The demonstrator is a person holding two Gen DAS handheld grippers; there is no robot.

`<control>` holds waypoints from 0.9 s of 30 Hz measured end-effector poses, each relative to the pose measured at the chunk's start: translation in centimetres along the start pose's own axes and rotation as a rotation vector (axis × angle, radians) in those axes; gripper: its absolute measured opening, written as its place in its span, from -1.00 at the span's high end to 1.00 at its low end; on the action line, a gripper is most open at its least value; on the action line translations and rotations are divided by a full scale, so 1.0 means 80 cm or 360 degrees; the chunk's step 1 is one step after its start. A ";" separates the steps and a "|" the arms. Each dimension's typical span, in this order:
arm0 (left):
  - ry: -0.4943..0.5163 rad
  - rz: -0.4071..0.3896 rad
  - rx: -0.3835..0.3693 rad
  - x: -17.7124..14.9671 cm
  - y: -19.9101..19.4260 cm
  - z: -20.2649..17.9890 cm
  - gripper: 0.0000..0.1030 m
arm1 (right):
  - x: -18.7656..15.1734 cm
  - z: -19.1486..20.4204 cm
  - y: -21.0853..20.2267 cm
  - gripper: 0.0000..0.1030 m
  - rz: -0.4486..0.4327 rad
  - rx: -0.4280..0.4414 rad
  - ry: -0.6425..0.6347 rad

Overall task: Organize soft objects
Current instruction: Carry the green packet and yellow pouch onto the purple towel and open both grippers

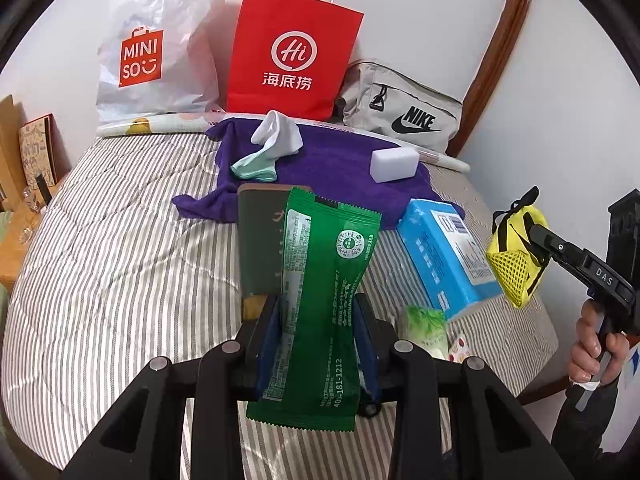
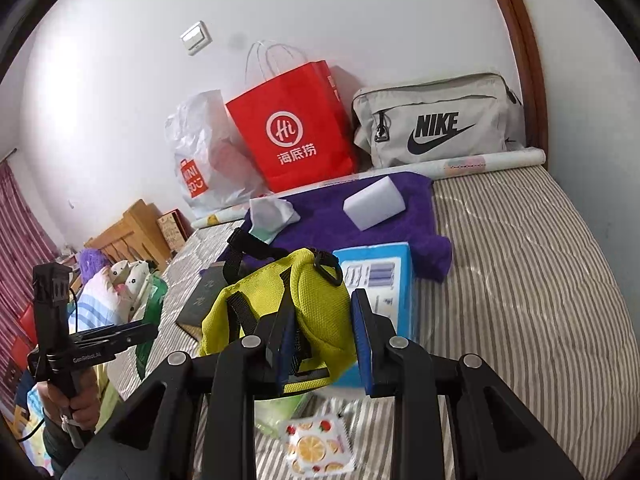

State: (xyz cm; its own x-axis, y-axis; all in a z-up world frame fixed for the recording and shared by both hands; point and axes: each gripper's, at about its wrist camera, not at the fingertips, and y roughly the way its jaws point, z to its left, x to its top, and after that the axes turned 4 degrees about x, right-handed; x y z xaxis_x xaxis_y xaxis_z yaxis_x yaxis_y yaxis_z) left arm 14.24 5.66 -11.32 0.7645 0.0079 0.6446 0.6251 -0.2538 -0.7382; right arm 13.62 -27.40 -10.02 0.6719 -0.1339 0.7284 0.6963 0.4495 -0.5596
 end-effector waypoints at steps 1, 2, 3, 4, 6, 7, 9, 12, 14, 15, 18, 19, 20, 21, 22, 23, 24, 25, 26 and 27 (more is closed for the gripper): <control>-0.0003 0.0009 -0.0003 0.006 0.004 0.002 0.35 | 0.003 -0.002 0.004 0.48 0.0002 -0.0009 0.0002; -0.0001 0.0012 -0.0006 0.010 0.008 0.002 0.35 | 0.008 -0.004 0.010 0.48 0.0004 -0.0017 0.0007; 0.0003 0.0015 -0.0005 0.015 0.011 0.003 0.35 | 0.013 -0.007 0.015 0.48 0.0009 -0.0019 0.0011; 0.0005 0.0017 0.0001 0.020 0.014 0.003 0.35 | 0.017 -0.008 0.019 0.48 0.0012 -0.0022 0.0015; 0.0012 0.0021 0.0002 0.032 0.022 0.003 0.35 | 0.028 -0.012 0.031 0.48 0.0021 -0.0040 0.0019; 0.0012 0.0026 0.0001 0.037 0.026 0.003 0.35 | 0.034 -0.013 0.037 0.48 0.0024 -0.0049 0.0016; 0.0010 0.0043 -0.0009 0.052 0.036 0.004 0.35 | 0.044 -0.015 0.046 0.48 0.0028 -0.0069 0.0010; 0.0004 0.0056 -0.0023 0.072 0.050 0.004 0.35 | 0.064 -0.018 0.064 0.48 0.0036 -0.0081 0.0006; 0.0003 0.0066 -0.0037 0.087 0.061 0.004 0.35 | 0.075 -0.020 0.075 0.48 0.0042 -0.0086 0.0012; 0.0003 0.0072 -0.0042 0.093 0.066 0.004 0.35 | 0.079 -0.021 0.080 0.48 0.0042 -0.0085 0.0013; 0.0013 0.0102 -0.0048 0.113 0.084 0.005 0.35 | 0.092 -0.025 0.096 0.48 0.0054 -0.0101 0.0013; 0.0014 0.0122 -0.0060 0.120 0.092 0.006 0.35 | 0.096 -0.027 0.105 0.48 0.0067 -0.0113 0.0014; 0.0007 0.0130 -0.0070 0.125 0.098 0.007 0.35 | 0.099 -0.030 0.111 0.48 0.0075 -0.0120 0.0020; 0.0002 0.0131 -0.0068 0.129 0.102 0.009 0.35 | 0.101 -0.033 0.117 0.48 0.0083 -0.0122 0.0027; 0.0002 0.0129 -0.0061 0.134 0.106 0.009 0.35 | 0.104 -0.037 0.124 0.48 0.0095 -0.0121 0.0035; 0.0003 0.0127 -0.0057 0.139 0.110 0.010 0.35 | 0.108 -0.041 0.132 0.48 0.0104 -0.0123 0.0041; 0.0002 0.0128 -0.0056 0.144 0.115 0.011 0.35 | 0.111 -0.044 0.138 0.48 0.0115 -0.0125 0.0042; -0.0003 0.0132 -0.0057 0.150 0.121 0.012 0.35 | 0.114 -0.047 0.146 0.48 0.0128 -0.0130 0.0040; -0.0005 0.0135 -0.0055 0.154 0.125 0.013 0.35 | 0.116 -0.051 0.153 0.48 0.0141 -0.0142 0.0044; -0.0008 0.0140 -0.0053 0.159 0.131 0.014 0.35 | 0.118 -0.056 0.160 0.48 0.0154 -0.0153 0.0058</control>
State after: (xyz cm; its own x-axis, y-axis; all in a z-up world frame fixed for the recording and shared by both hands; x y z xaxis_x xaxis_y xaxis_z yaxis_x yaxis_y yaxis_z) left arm 30.67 4.20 -11.09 0.8171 -0.0110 0.5764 0.5498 -0.2859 -0.7848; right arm 29.99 -26.86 -12.04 0.7446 -0.1266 0.6554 0.6476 0.3753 -0.6632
